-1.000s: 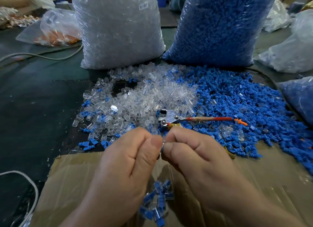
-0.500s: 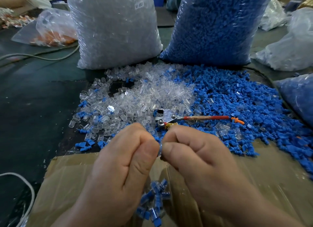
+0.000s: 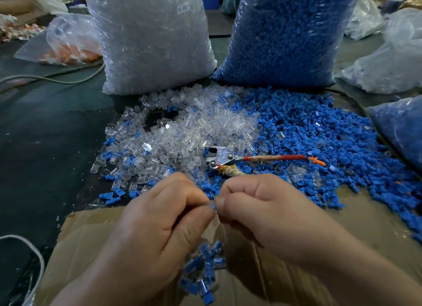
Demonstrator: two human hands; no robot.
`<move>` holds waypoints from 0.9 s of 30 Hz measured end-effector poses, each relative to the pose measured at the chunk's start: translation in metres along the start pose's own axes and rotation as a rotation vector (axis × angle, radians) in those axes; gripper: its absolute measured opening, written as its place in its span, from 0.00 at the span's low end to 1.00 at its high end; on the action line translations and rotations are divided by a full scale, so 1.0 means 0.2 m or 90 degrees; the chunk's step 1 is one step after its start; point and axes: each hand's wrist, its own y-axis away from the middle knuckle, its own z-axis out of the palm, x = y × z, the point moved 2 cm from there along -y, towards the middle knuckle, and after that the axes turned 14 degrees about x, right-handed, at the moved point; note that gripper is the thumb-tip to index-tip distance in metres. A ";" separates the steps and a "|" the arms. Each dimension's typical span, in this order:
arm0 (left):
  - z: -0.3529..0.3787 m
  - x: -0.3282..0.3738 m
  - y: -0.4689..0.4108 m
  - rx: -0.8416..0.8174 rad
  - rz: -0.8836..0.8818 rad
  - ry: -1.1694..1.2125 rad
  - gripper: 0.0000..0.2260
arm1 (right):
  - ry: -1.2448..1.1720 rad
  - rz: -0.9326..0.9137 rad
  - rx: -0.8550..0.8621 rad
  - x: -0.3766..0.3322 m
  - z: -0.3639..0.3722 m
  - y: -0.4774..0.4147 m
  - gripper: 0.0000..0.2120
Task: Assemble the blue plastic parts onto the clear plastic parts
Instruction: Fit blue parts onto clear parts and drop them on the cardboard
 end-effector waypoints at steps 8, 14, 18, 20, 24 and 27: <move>-0.01 -0.18 0.02 -0.192 -0.084 -0.157 0.14 | 0.546 -0.203 0.069 0.03 -0.02 -0.03 0.11; 0.00 -0.17 0.01 -0.196 -0.160 -0.158 0.19 | 0.591 -0.246 0.138 0.07 0.06 -0.07 0.18; -0.06 -0.23 -0.01 -0.041 -0.203 -0.341 0.34 | 0.610 -0.251 0.179 0.07 0.11 -0.12 0.24; -0.03 -0.25 -0.01 -0.056 -0.206 -0.441 0.43 | 0.623 -0.252 0.183 0.08 0.14 -0.15 0.25; 0.07 -0.26 -0.02 -0.076 -0.215 -0.431 0.36 | 0.636 -0.301 0.208 0.10 0.15 -0.18 0.17; 0.10 -0.24 -0.02 -0.033 -0.211 -0.376 0.28 | 0.626 -0.317 0.225 0.11 0.14 -0.19 0.09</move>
